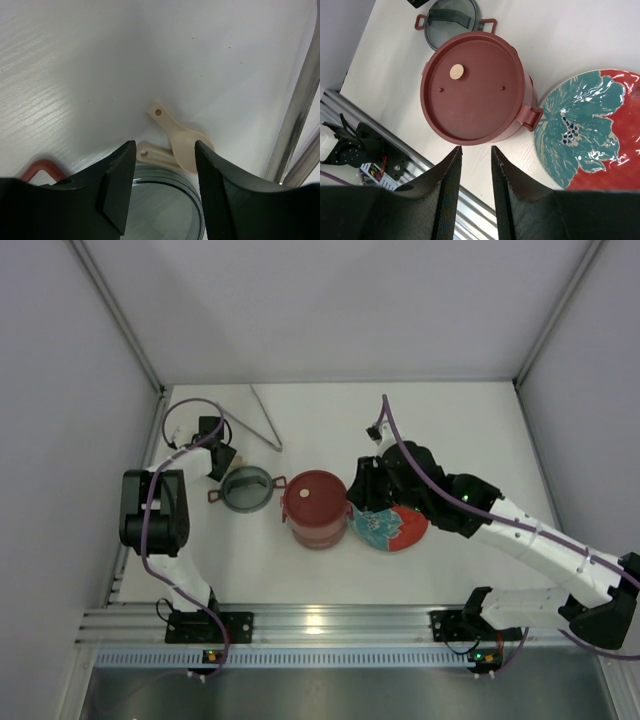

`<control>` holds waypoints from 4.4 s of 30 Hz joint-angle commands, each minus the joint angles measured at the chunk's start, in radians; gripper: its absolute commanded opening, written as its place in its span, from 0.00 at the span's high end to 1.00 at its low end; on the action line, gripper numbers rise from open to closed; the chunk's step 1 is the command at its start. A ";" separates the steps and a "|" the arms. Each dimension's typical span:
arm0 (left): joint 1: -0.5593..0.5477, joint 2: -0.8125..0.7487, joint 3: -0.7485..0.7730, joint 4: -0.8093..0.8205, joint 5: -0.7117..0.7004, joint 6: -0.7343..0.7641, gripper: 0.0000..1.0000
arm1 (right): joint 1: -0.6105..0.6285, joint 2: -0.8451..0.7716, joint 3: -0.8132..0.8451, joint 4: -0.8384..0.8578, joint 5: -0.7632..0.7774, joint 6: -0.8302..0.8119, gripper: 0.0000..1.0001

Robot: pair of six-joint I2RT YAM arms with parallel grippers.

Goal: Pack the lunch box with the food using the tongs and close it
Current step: Pick up the utensils from the center of the board.

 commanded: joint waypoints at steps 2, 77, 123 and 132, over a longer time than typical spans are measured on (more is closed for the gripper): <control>0.012 0.030 0.057 0.015 -0.028 -0.025 0.45 | 0.011 -0.040 -0.010 -0.009 0.002 -0.017 0.70; 0.012 0.335 0.469 -0.262 -0.019 0.259 0.57 | 0.005 -0.080 -0.037 -0.018 -0.002 -0.002 0.70; -0.025 0.369 0.406 -0.324 0.130 0.575 0.61 | 0.006 -0.123 -0.088 -0.020 0.013 0.044 0.71; -0.048 0.324 0.350 -0.313 0.113 0.581 0.62 | 0.006 -0.132 -0.097 -0.021 0.014 0.050 0.71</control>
